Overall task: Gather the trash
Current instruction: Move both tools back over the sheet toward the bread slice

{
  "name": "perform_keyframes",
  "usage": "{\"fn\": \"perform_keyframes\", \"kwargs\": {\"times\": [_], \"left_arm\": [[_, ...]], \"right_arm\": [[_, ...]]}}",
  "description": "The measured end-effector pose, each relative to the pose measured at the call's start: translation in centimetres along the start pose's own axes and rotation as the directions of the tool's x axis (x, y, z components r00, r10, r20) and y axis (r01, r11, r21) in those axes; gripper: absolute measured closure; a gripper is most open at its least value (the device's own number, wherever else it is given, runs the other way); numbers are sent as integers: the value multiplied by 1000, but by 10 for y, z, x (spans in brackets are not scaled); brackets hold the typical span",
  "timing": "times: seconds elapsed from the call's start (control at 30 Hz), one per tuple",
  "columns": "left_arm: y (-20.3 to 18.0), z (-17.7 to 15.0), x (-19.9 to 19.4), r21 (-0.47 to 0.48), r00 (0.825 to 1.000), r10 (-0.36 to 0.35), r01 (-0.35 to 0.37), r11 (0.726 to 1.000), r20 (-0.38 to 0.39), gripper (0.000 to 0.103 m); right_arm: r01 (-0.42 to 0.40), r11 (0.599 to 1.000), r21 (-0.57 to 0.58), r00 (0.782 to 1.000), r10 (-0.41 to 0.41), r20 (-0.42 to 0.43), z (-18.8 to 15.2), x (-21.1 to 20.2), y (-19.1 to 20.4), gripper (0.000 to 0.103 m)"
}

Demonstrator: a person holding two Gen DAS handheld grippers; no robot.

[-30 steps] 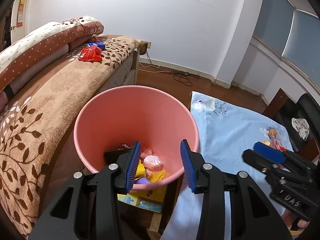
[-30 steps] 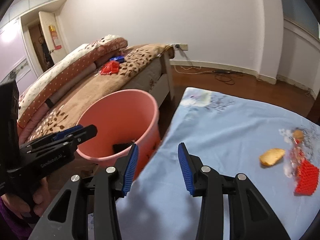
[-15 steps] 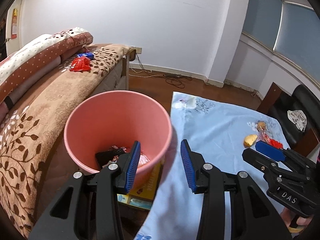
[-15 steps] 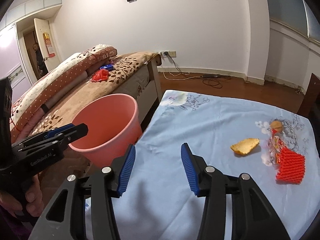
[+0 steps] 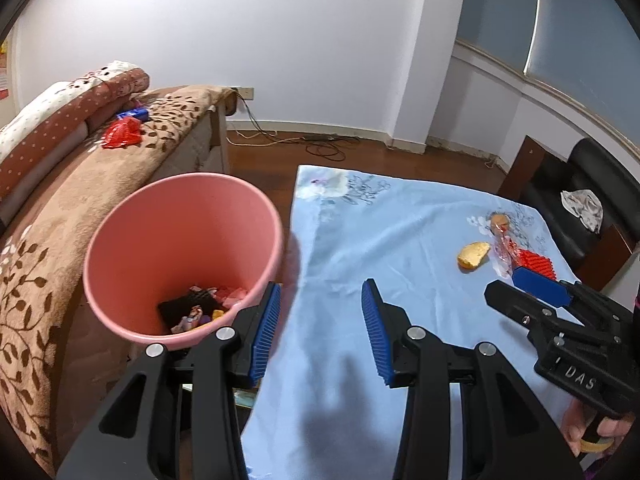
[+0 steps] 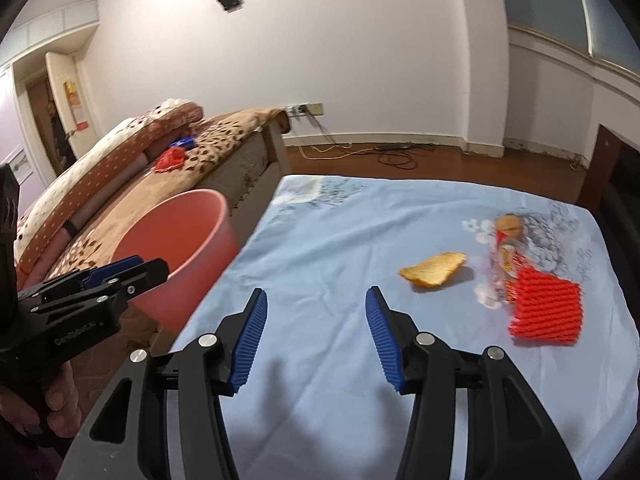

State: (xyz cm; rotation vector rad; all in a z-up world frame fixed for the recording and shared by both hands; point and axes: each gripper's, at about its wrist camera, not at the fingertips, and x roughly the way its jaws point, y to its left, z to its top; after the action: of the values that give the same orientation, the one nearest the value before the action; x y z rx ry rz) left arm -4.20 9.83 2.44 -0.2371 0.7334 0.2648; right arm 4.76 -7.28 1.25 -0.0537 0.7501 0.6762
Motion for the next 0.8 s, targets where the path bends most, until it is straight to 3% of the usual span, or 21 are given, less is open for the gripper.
{"fn": "perform_keyframes", "kwargs": {"times": [0.37,0.8], "left_arm": [[-29,6,28,23,998,-54,54,998,-35,60],[-74,10,59,102,988,-127,136,985,-89,60]], "right_arm": [[127,988,86,992,-128,1,-6,-11,-69,52],[242,939,245,968,-249,-2,-23,-37,-146,52]]}}
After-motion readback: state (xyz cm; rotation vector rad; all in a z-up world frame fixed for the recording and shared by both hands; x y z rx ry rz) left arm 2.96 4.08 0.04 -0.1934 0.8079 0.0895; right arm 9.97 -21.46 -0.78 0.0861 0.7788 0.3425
